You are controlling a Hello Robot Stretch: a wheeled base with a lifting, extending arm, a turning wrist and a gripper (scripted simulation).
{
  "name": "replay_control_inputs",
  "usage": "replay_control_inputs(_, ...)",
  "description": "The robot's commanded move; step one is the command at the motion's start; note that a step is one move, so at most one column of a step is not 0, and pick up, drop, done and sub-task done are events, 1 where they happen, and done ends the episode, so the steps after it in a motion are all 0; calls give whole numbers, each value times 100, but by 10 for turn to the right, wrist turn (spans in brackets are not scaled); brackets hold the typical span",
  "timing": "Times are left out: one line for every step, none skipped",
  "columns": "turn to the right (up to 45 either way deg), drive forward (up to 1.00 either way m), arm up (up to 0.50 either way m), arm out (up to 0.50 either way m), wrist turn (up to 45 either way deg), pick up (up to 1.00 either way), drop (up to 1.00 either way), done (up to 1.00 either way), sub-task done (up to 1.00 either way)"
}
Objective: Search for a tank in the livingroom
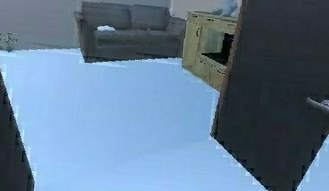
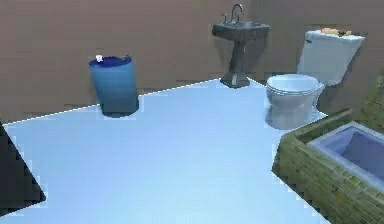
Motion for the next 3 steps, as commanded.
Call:
replay_control_inputs(-180,0,0,0,0,0,0,0,0)
replay_control_inputs(0,15,0,0,0,0,0,0,0)
replay_control_inputs(0,100,0,0,0,0,0,0,0)
